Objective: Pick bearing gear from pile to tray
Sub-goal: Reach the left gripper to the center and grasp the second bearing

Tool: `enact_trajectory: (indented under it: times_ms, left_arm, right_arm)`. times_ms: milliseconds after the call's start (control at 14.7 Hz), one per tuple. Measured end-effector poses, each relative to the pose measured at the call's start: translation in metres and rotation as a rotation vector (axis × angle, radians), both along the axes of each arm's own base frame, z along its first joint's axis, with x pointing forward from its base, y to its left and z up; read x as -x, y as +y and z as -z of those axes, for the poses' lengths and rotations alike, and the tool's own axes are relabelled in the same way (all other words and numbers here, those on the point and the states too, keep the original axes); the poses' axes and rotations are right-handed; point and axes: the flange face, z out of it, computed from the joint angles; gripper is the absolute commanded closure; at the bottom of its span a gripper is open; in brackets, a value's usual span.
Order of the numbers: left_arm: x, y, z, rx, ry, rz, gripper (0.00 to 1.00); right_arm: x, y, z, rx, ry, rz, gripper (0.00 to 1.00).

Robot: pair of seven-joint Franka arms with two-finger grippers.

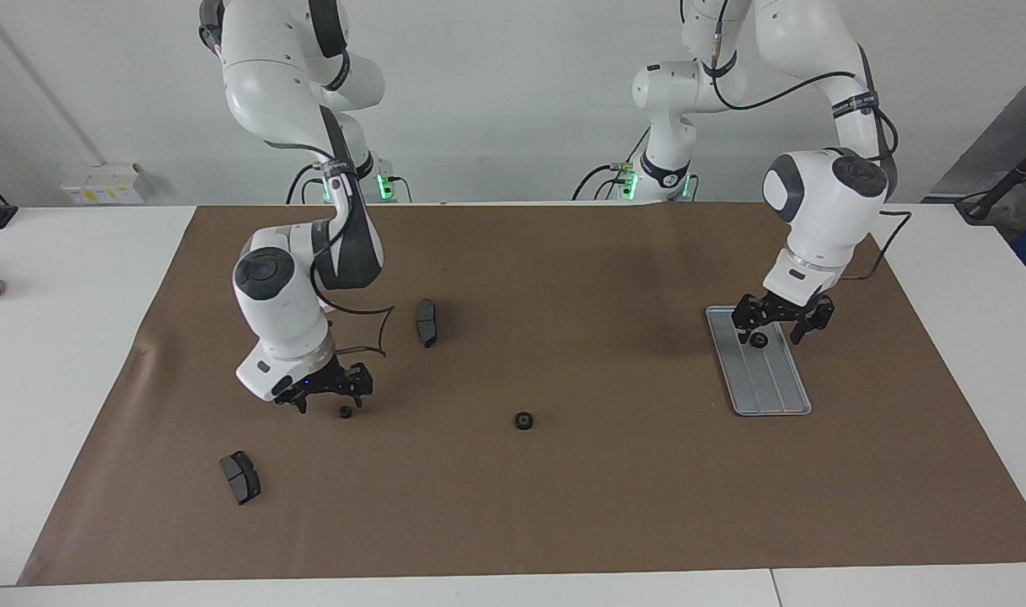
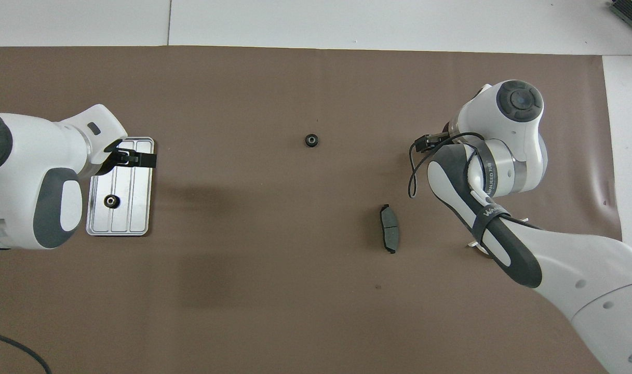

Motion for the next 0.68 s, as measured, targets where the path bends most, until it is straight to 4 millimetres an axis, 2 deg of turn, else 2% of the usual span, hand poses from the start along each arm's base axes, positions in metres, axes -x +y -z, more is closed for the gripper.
enact_trajectory:
  times_ms: [68,272,340,408,544,680]
  left_arm:
    - [-0.003,-0.022,-0.001,0.007,-0.005,0.005,0.0]
    - [-0.011,-0.096,-0.003,0.035,-0.021,0.009,0.0]
    - [-0.013,-0.12,-0.001,0.045,-0.024,0.003,0.0]
    - [-0.018,-0.145,0.002,0.057,-0.027,-0.008,0.0]
    - [-0.029,-0.186,0.013,0.076,-0.029,-0.035,0.0]
    - [-0.036,-0.215,0.026,0.085,-0.026,-0.045,0.0]
  right_arm:
    - [0.001,0.0,0.003,0.0,0.001,0.0,0.35]
    - [0.003,-0.002,0.005,0.0,0.006,-0.014,0.37]
    - [0.003,-0.003,0.003,0.002,0.012,-0.02,0.4]
    - [0.005,-0.004,0.003,0.004,0.023,-0.027,0.47]
    - [0.006,-0.004,0.004,0.005,0.028,-0.03,0.58]
    - [0.006,-0.003,0.002,0.003,0.025,-0.032,0.67]
